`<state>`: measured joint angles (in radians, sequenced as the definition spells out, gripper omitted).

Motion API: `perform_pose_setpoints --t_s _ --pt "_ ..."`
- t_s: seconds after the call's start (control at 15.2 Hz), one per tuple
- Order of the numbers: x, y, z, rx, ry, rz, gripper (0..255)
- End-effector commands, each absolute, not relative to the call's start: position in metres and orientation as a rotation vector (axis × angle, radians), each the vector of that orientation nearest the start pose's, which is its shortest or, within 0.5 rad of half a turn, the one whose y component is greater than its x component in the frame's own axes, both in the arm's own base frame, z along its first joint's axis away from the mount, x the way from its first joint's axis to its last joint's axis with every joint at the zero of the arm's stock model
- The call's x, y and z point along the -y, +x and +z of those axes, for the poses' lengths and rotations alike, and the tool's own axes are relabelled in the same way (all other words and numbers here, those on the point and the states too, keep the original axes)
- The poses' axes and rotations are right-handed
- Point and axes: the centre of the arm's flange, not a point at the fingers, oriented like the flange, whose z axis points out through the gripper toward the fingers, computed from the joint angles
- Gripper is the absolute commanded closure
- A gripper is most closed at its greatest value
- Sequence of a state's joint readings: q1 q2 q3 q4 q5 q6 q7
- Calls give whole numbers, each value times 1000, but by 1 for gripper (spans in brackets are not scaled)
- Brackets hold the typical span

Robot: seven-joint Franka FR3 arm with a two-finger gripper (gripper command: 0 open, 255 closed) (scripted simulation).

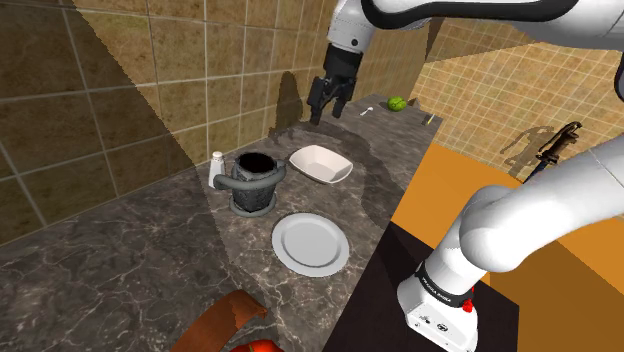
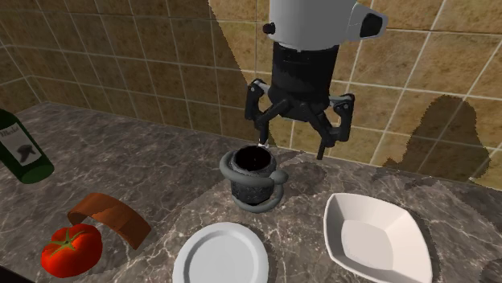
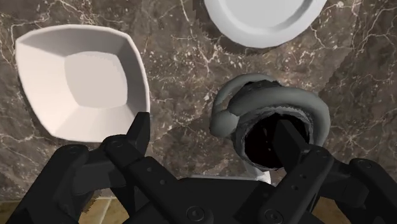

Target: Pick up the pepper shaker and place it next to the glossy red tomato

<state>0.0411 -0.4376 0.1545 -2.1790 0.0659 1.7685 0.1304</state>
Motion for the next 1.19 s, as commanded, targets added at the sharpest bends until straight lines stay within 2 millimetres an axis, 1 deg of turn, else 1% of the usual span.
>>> perform_pose_setpoints --t_s 0.0,1.12 --pt "-111 435 552 55 -3145 -31 0" --pt "-227 604 441 -4 -3214 15 0"
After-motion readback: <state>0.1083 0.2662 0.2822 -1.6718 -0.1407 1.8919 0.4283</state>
